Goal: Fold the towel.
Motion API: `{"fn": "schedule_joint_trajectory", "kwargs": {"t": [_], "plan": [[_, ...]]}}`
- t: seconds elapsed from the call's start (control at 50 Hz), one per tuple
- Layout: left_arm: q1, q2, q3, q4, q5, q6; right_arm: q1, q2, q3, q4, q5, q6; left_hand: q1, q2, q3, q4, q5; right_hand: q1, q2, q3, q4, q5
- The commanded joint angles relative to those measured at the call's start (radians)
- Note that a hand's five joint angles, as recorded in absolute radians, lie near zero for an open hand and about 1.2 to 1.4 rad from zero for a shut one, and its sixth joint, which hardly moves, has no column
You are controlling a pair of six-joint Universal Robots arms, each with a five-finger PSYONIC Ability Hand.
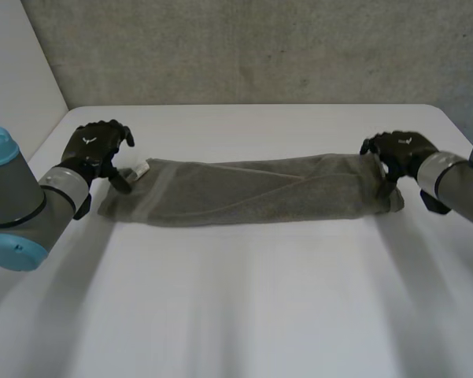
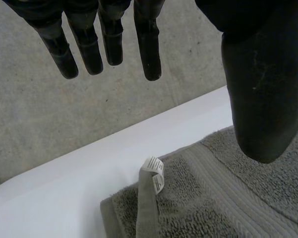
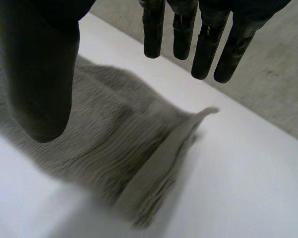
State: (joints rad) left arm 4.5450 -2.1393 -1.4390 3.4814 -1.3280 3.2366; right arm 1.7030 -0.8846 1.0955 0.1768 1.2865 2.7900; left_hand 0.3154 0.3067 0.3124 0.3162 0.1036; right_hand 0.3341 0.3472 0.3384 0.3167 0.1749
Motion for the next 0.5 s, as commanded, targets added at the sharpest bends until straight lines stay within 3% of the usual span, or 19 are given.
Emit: {"fn": "schedule_joint_trajectory", "kwargs": {"t": [0.02,0.14,0.28,0.5], "plan": [[0.0,-0.014,0.008,0.005,0.0,0.025,-0.006,-0.011,0.142,-0.111,-0.004,-0.006,-0.026,-0.017,-0.023,-0.026,0.012,0.024,0.011,0.02,0.041,0.009],[0.002,-0.045,0.026,0.002,-0.002,0.083,-0.008,-0.01,0.156,-0.123,-0.003,-0.03,-0.023,-0.014,-0.02,-0.023,0.015,0.027,0.014,0.023,0.044,0.012],[0.003,-0.096,0.055,-0.012,-0.014,0.231,-0.006,-0.008,0.162,-0.125,-0.003,-0.032,0.001,0.01,0.004,0.0,0.038,0.024,0.011,0.02,0.041,0.009],[0.002,-0.163,0.1,-0.019,-0.019,0.249,-0.003,-0.007,0.19,-0.157,-0.006,-0.033,0.065,0.074,0.068,0.064,0.102,0.027,0.014,0.023,0.044,0.012]]}}
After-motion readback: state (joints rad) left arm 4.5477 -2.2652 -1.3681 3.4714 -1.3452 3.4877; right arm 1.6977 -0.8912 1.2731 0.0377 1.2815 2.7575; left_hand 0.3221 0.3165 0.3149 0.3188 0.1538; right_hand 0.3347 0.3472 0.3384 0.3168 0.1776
